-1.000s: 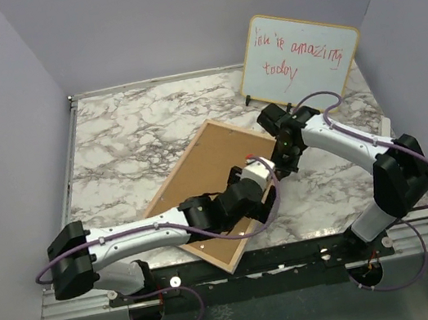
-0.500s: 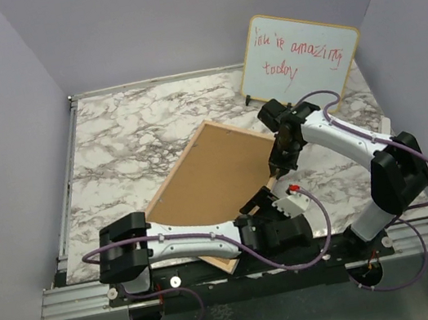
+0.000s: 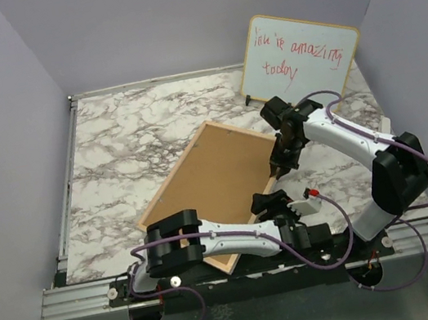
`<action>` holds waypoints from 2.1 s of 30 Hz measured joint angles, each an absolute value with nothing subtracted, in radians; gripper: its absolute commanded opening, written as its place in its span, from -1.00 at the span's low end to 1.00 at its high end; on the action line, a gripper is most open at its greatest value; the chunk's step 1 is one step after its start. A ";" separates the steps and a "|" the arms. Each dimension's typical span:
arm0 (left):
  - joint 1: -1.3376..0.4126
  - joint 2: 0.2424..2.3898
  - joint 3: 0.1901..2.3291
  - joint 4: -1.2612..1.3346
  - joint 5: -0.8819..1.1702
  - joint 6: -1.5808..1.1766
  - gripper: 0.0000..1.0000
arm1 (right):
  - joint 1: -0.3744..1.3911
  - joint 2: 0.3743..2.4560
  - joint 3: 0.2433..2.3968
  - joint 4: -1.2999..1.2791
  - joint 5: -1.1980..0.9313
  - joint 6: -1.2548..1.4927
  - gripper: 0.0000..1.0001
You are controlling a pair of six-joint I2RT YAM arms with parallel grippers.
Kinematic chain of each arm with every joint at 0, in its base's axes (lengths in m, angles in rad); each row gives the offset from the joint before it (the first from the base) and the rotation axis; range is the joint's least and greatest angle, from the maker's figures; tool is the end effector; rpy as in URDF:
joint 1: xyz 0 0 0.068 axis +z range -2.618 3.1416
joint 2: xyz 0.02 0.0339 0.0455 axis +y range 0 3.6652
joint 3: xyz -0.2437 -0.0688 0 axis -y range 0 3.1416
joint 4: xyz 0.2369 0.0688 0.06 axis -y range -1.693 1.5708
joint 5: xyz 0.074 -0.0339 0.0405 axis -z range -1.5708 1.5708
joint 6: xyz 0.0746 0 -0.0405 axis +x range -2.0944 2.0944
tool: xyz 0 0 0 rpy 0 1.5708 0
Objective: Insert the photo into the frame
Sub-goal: Turn over the photo frame at the center of the board.
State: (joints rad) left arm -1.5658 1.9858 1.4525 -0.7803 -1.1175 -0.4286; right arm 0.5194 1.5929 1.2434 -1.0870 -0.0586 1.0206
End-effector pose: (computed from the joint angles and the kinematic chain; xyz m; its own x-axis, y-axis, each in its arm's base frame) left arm 0.0690 -0.3796 0.1646 -0.1859 0.7837 -0.5927 0.3953 0.6119 0.6851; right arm 0.2482 0.1469 0.1853 -0.8780 0.4782 -0.0205 0.4707 0.8704 0.1445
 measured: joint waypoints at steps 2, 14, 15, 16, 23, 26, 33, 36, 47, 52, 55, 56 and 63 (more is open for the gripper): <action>-1.566 2.018 1.475 -0.816 -1.140 -0.442 0.12 | 0.517 1.589 1.244 -1.091 -0.067 1.020 -0.99; -1.551 2.042 1.479 -0.896 -1.169 -0.500 -0.23 | 0.513 1.562 1.243 -1.088 -0.101 1.020 -0.99; -1.550 2.042 1.479 -0.897 -1.170 -0.501 -0.24 | 0.511 1.560 1.243 -1.087 -0.104 1.019 -0.99; -1.549 2.043 1.479 -0.898 -1.171 -0.503 -0.25 | 0.510 1.558 1.244 -1.085 -0.107 1.020 -0.99; -1.522 2.058 1.479 -0.925 -1.199 -0.515 0.04 | 0.508 1.543 1.243 -1.088 -0.128 1.019 -1.00; -1.503 2.064 1.479 -0.933 -1.205 -0.519 -0.04 | 0.508 1.539 1.243 -1.092 -0.131 1.019 -1.00; -1.497 2.070 1.479 -0.933 -1.204 -0.523 -0.46 | 0.502 1.522 1.245 -1.089 -0.146 1.020 -1.00; -1.499 2.072 1.479 -0.941 -1.198 -0.505 -0.75 | 0.500 1.518 1.246 -1.086 -0.155 1.020 -0.84; -1.493 2.073 1.484 -0.979 -1.202 -0.493 -0.84 | 0.482 1.450 1.253 -1.092 -0.162 1.022 0.33; -1.483 2.068 1.512 -1.003 -1.202 -0.488 -0.80 | 0.466 1.397 1.272 -1.105 -0.133 1.022 0.50; -1.479 2.053 1.537 -1.019 -1.198 -0.474 -0.77 | 0.450 1.357 1.294 -1.108 -0.088 1.023 0.51; -1.475 2.045 1.545 -1.024 -1.195 -0.466 -0.77 | 0.442 1.343 1.308 -1.110 -0.067 1.025 0.51; -1.411 1.944 1.653 -1.048 -1.117 -0.385 -0.76 | 0.405 1.256 1.442 -1.107 0.120 1.067 0.51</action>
